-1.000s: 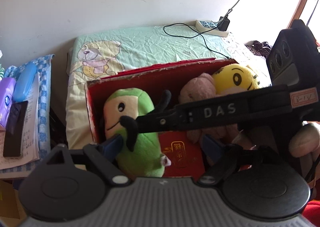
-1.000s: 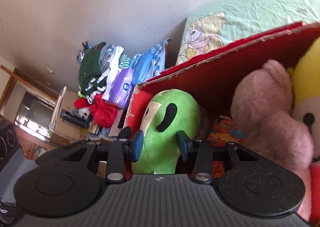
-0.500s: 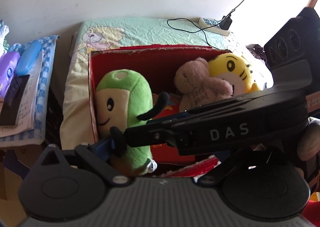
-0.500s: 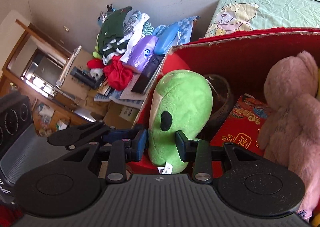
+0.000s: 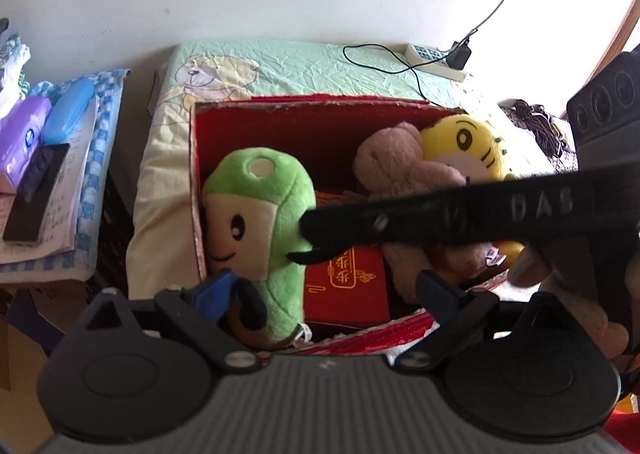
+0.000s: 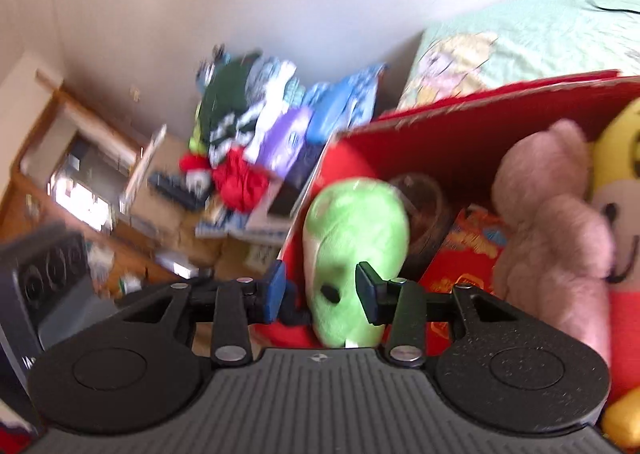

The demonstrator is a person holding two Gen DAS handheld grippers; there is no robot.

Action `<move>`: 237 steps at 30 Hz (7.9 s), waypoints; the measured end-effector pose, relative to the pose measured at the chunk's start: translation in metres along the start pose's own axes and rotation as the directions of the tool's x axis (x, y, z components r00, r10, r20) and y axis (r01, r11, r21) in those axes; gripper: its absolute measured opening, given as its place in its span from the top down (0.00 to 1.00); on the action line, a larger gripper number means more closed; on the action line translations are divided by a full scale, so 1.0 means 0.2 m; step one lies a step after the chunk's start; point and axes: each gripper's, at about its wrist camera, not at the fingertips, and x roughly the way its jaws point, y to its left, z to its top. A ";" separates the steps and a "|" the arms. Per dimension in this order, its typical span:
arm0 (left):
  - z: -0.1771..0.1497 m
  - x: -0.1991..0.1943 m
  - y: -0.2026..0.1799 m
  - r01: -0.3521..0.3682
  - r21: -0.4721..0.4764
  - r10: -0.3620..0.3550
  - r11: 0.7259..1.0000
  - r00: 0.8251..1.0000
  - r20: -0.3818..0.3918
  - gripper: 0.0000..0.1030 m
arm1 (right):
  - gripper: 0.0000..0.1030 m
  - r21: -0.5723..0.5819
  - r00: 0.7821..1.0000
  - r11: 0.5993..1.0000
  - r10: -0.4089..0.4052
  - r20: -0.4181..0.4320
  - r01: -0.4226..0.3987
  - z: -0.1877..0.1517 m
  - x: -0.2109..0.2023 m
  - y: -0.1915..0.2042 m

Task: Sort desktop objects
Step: 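Lower the green plush into the box beside the pink teddy bear, then open the right tool to release the green plush in the box, then withdraw the right tool from the box toward the white rabbit plushes, then close the right tool on the white rabbit plush with blue bow, then lift the rabbit plush with the right tool and carry it over the red box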

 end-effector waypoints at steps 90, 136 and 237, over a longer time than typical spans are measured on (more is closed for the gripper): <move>0.11 0.28 -0.22 -0.489 -0.011 0.487 0.872 0.871 -0.061 0.12 | 0.69 0.031 0.971 0.995 -0.095 0.221 0.091 -0.17 -0.22 -0.18; 0.08 0.29 -1.43 -0.204 0.100 0.191 0.974 0.974 0.123 0.06 | 0.62 0.226 0.928 0.973 -0.129 0.348 0.051 -0.43 -1.21 -0.90; -0.34 0.37 -1.20 0.064 0.259 -0.010 0.964 0.979 -0.204 0.43 | 0.44 0.153 0.989 0.978 -0.146 0.007 0.144 -0.62 -0.82 -0.56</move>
